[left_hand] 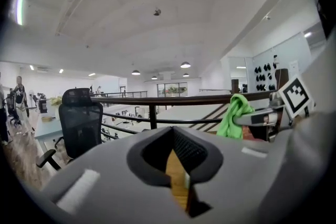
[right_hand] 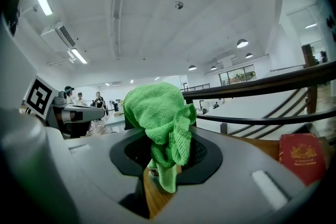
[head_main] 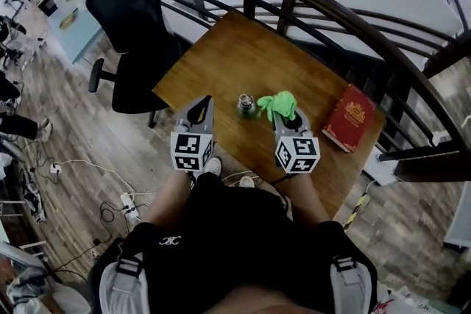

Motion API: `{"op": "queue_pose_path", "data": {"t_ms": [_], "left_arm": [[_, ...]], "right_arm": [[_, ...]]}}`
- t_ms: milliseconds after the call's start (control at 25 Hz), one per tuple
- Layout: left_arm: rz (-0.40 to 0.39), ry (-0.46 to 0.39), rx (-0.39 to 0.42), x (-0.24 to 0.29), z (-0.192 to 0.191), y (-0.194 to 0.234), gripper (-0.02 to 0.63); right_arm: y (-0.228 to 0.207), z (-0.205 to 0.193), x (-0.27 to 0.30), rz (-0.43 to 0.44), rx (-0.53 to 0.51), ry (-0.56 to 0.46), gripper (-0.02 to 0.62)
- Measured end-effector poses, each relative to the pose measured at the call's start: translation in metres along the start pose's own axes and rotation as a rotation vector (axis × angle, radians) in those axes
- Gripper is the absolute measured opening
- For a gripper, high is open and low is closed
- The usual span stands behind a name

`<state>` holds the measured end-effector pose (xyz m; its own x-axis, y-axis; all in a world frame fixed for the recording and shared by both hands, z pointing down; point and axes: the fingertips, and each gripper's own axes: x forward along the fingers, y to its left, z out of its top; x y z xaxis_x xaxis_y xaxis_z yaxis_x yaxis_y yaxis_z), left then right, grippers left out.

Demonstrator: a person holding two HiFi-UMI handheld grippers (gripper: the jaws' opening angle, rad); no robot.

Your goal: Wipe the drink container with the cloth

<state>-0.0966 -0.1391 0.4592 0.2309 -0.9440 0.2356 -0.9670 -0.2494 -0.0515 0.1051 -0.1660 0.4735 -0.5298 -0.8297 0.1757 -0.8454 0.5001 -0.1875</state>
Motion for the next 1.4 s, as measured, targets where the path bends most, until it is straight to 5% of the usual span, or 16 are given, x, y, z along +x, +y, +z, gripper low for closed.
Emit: {"op": "queue_pose_path", "data": {"t_ms": [280, 480, 800, 1160, 1400], "left_arm": [[-0.119, 0.059, 0.019, 0.031, -0.015, 0.008, 0.052], [-0.291, 0.112, -0.015, 0.057, -0.028, -0.011, 0.06], [-0.56, 0.269, 0.081, 0.082, -0.068, -0.063, 0.23], [-0.677, 0.41, 0.239, 0.113, -0.127, -0.087, 0.298], [-0.72, 0.46, 0.261, 0.131, -0.146, -0.091, 0.324]], "right_arm": [[0.0, 0.002, 0.009, -0.075, -0.011, 0.015, 0.1], [-0.011, 0.0, 0.009, -0.14, -0.002, 0.017, 0.1], [-0.032, -0.014, -0.007, -0.251, 0.032, 0.042, 0.1], [-0.037, -0.024, -0.023, -0.323, 0.036, 0.064, 0.1], [-0.038, -0.03, -0.031, -0.358, 0.04, 0.079, 0.1]]}}
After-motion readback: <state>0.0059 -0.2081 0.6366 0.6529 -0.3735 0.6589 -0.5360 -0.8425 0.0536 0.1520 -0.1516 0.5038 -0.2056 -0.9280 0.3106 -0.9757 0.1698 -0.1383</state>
